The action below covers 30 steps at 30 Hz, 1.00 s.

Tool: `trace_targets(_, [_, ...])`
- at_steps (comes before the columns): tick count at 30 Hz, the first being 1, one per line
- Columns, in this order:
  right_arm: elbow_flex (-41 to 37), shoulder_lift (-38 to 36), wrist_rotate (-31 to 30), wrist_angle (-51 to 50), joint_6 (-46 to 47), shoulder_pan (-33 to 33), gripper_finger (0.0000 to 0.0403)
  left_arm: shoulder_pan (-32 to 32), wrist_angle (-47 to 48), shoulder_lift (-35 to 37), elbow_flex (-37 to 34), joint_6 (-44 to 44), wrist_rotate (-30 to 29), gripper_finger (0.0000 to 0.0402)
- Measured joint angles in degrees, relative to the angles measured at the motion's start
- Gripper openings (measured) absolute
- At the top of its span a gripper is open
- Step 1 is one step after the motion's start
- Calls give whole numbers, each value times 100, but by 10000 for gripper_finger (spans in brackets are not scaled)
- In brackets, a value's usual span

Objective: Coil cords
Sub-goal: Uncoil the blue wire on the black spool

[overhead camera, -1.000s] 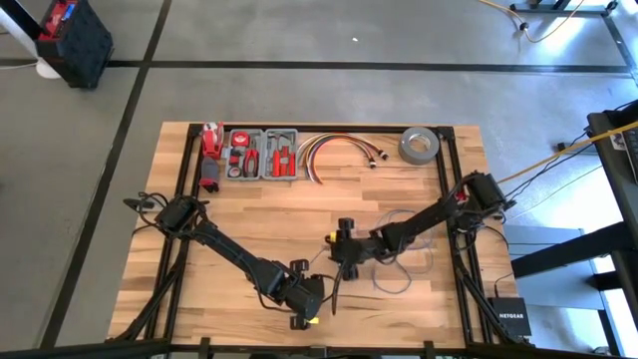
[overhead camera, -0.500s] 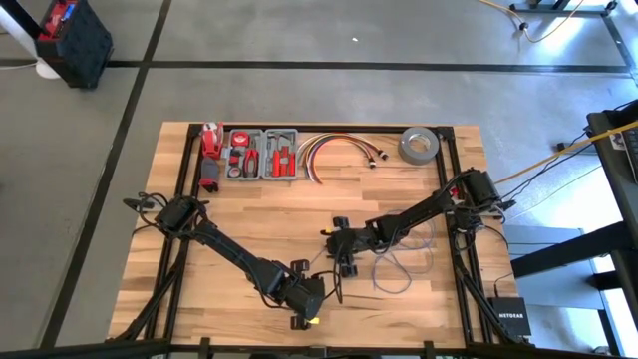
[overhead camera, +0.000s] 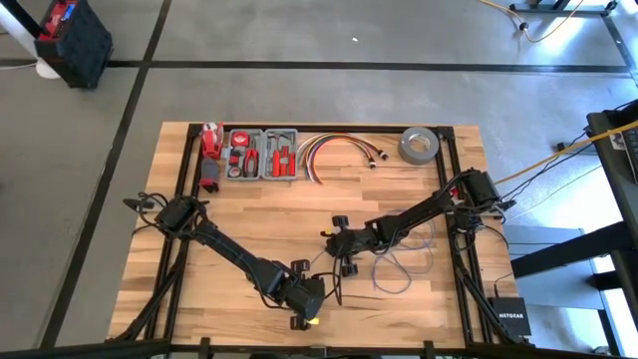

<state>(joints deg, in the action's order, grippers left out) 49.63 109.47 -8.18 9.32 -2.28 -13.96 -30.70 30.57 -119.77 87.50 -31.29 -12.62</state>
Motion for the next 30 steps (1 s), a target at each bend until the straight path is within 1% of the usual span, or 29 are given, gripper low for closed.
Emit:
trace_targets(4, [-2,-161,-189,-296,-2,-2,4,-8,26,0,2,95,2,40])
trace_targets(8, [-37,-492,-722,-1031,28,5,3,-46,252,85,1,129,48,40])
trace_targets(11, [-52,-772,-1191,-1814,74,13,3,-94,466,197,-11,17,81,40])
trace_targets(14, [-49,-1029,-1671,-2610,326,17,2,-153,682,340,-8,-216,91,40])
trace_targets(18, [-48,-1258,-2038,-3699,751,15,1,-210,1124,413,-5,-511,87,40])
trace_targets(22, [-46,-1407,-2113,-4208,1118,15,1,-238,1302,415,-7,-636,79,40])
trace_targets(26, [-39,-1427,-1756,-4230,1312,15,2,-238,1139,438,-7,-588,29,40])
trace_targets(28, [-35,-1427,-1697,-4202,1402,15,6,-238,971,465,-7,-469,-227,40])
trace_targets(30, [-35,-1429,-1574,-4177,1495,11,11,-229,677,468,0,-312,-627,40])
